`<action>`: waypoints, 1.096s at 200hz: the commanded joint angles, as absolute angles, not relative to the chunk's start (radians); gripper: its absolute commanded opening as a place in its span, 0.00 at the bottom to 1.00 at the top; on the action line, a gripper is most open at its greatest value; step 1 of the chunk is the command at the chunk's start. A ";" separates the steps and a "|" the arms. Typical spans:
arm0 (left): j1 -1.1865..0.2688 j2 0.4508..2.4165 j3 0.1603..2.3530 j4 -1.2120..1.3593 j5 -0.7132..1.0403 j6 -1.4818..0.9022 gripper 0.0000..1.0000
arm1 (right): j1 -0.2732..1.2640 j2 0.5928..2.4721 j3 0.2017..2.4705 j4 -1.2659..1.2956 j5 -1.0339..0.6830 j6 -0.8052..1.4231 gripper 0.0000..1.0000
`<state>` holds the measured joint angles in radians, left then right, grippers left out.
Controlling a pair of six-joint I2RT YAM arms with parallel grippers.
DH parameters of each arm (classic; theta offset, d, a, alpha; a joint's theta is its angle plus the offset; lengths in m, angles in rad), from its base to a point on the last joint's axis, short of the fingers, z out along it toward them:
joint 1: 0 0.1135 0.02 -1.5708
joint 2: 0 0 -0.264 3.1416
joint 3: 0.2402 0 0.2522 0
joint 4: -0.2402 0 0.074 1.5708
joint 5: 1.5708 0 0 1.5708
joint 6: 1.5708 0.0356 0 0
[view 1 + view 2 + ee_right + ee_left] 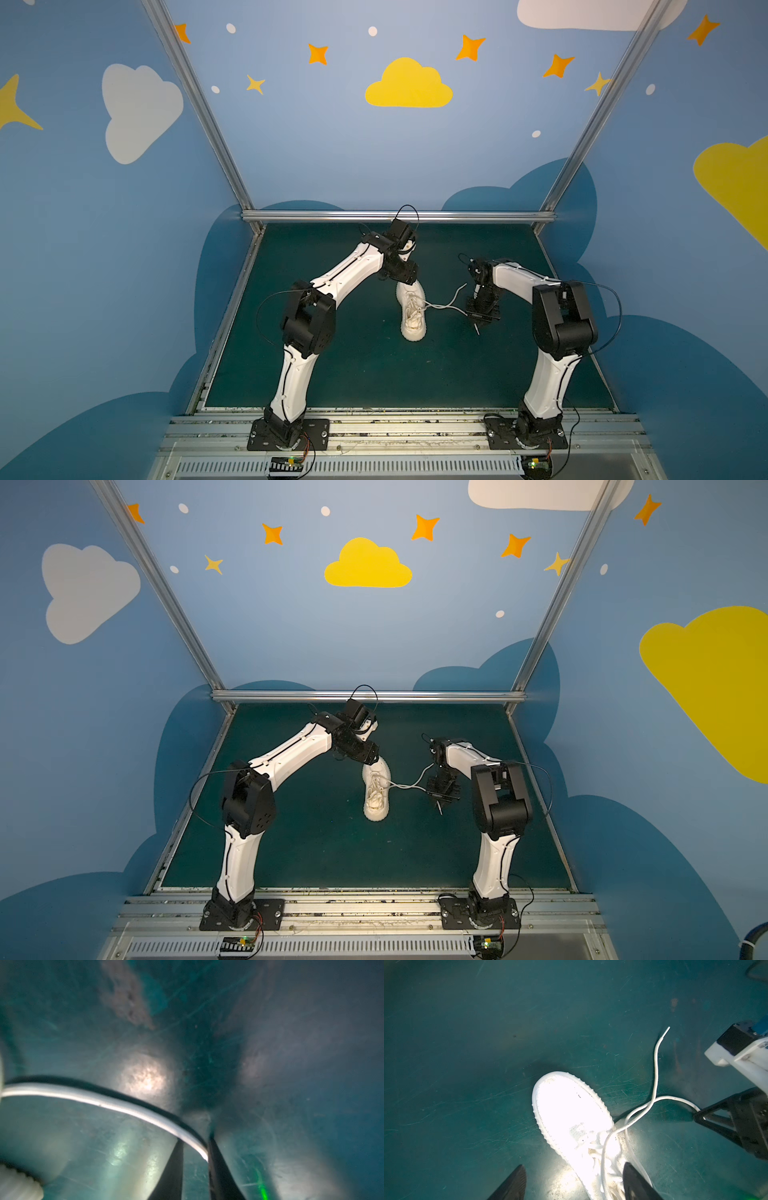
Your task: Tie the shoes
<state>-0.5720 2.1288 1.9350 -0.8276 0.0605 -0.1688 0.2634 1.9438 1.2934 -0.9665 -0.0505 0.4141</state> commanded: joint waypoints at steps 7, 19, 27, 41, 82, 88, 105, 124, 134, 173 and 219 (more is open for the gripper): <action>-0.571 2.076 1.924 -0.828 0.068 -0.174 0.73 | 0.270 1.963 1.256 -0.940 -0.089 0.375 0.18; -0.571 2.070 1.914 -0.828 0.067 -0.178 0.73 | 0.272 1.961 1.245 -0.937 -0.107 0.369 0.11; -0.571 2.064 1.907 -0.825 0.069 -0.179 0.73 | 0.277 1.952 1.238 -0.937 -0.112 0.369 0.05; -0.572 2.054 1.895 -0.824 0.070 -0.184 0.73 | 0.291 1.926 1.216 -0.936 -0.118 0.371 0.00; -0.575 2.009 1.840 -0.819 0.063 -0.193 0.72 | 0.341 1.801 1.152 -0.959 -0.139 0.386 0.00; -0.576 2.001 1.831 -0.818 0.061 -0.195 0.72 | 0.348 1.778 1.144 -0.965 -0.142 0.389 0.00; -0.578 1.981 1.805 -0.815 0.060 -0.198 0.72 | 0.363 1.714 1.129 -0.988 -0.149 0.402 0.00; -0.582 1.963 1.784 -0.813 0.057 -0.204 0.72 | 0.368 1.641 1.109 -1.008 -0.175 0.419 0.00; -0.582 1.955 1.773 -0.813 0.058 -0.206 0.72 | 0.371 1.603 1.100 -1.017 -0.193 0.427 0.00; -0.585 1.926 1.749 -0.818 0.063 -0.208 0.72 | 0.376 1.438 1.127 -1.094 -0.210 0.450 0.00; -0.573 1.878 1.708 -0.788 0.095 -0.239 0.72 | 0.377 1.375 1.289 -1.162 -0.237 0.443 0.00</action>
